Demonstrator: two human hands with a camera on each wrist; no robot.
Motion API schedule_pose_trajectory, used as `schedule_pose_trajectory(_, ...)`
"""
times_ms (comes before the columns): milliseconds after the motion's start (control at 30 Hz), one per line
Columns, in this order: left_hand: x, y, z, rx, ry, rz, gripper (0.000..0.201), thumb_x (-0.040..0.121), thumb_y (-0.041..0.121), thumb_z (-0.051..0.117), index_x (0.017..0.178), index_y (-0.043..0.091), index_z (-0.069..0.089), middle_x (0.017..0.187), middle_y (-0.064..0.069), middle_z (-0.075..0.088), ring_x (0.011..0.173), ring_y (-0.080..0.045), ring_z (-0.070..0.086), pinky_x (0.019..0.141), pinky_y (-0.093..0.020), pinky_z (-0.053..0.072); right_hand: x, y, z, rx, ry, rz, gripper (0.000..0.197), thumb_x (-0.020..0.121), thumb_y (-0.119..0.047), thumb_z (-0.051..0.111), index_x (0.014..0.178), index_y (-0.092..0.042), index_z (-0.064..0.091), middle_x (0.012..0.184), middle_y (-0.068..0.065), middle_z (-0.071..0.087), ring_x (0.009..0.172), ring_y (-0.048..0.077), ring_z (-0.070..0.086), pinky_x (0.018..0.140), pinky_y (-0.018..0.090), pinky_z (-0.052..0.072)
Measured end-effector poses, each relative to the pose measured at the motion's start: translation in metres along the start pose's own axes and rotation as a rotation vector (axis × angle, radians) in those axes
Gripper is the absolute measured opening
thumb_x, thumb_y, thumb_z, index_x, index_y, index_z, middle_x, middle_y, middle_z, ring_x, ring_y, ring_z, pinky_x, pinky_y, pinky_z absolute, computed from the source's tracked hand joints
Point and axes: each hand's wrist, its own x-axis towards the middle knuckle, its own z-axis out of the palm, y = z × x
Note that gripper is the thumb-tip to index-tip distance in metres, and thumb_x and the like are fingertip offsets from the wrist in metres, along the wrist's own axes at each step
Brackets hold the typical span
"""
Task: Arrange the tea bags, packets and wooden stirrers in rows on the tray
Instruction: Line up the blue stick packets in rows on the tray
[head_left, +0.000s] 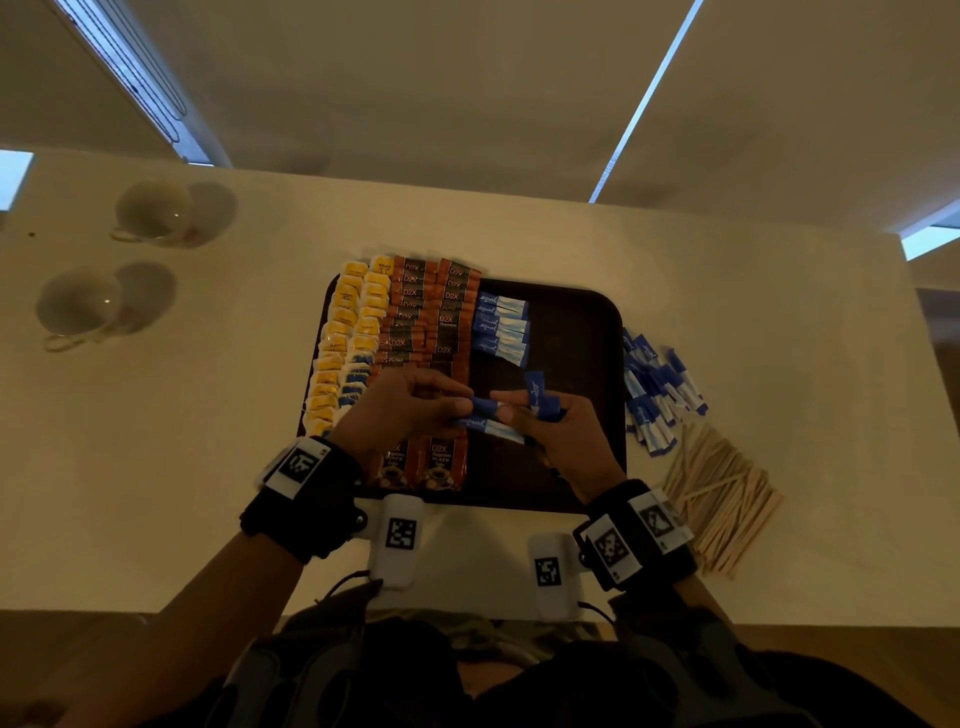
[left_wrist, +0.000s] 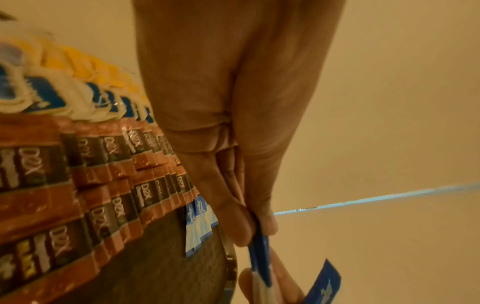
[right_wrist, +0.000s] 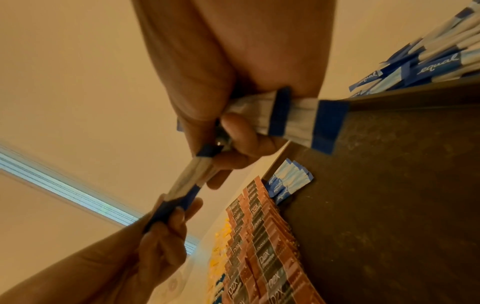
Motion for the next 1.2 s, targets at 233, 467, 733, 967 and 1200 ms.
schedule_pose_trajectory(233, 0.000, -0.002, 0.002, -0.126, 0.017, -0.035, 0.032, 0.076, 0.018, 0.068, 0.106, 0.005, 0.067, 0.103, -0.010, 0.070, 0.094, -0.021, 0.069, 0.074, -0.022, 0.056, 0.006, 0.019, 0.006, -0.155, 0.132, -0.107, 0.017, 0.084, -0.006, 0.067, 0.099, -0.002, 0.071, 0.079, -0.004, 0.061, 0.058, -0.003, 0.056, 0.057, 0.012, 0.043)
schedule_pose_trajectory(467, -0.001, -0.004, 0.005, -0.101, 0.192, 0.033, 0.007, 0.079, 0.004, 0.068, 0.083, 0.010, 0.068, 0.097, -0.013, 0.069, 0.087, -0.022, 0.069, 0.071, -0.028, 0.058, 0.002, 0.016, 0.003, -0.052, 0.185, -0.050, 0.020, 0.088, -0.020, 0.063, 0.103, -0.008, 0.069, 0.079, 0.003, 0.067, 0.038, 0.004, 0.040, 0.040, 0.016, 0.035)
schedule_pose_trajectory(733, 0.003, -0.004, 0.017, -0.026, 0.273, 0.165, 0.009, 0.079, -0.002, 0.067, 0.082, 0.006, 0.065, 0.083, -0.007, 0.066, 0.066, -0.004, 0.067, 0.056, -0.013, 0.052, -0.002, 0.020, 0.002, 0.132, 0.210, 0.222, 0.023, 0.090, -0.026, 0.061, 0.106, -0.010, 0.063, 0.074, 0.005, 0.063, 0.045, 0.001, 0.050, 0.039, 0.011, 0.033)
schedule_pose_trajectory(967, 0.009, -0.012, 0.019, 0.048, 0.302, 0.200, 0.013, 0.081, 0.001, 0.067, 0.092, -0.004, 0.067, 0.085, -0.008, 0.067, 0.069, -0.003, 0.066, 0.059, -0.013, 0.051, 0.000, 0.027, 0.005, 0.108, 0.335, 0.231, 0.016, 0.088, -0.023, 0.064, 0.093, -0.008, 0.064, 0.067, 0.003, 0.058, 0.045, 0.003, 0.046, 0.040, 0.012, 0.034)
schedule_pose_trajectory(1200, 0.018, -0.017, 0.019, 0.035, 0.335, 0.178, 0.010, 0.082, 0.002, 0.066, 0.092, -0.001, 0.067, 0.090, -0.011, 0.068, 0.079, -0.016, 0.068, 0.064, -0.020, 0.056, 0.003, 0.030, 0.007, 0.246, 0.360, 0.289, 0.011, 0.088, -0.014, 0.064, 0.096, -0.007, 0.065, 0.068, 0.000, 0.054, 0.046, 0.001, 0.048, 0.040, 0.012, 0.033)
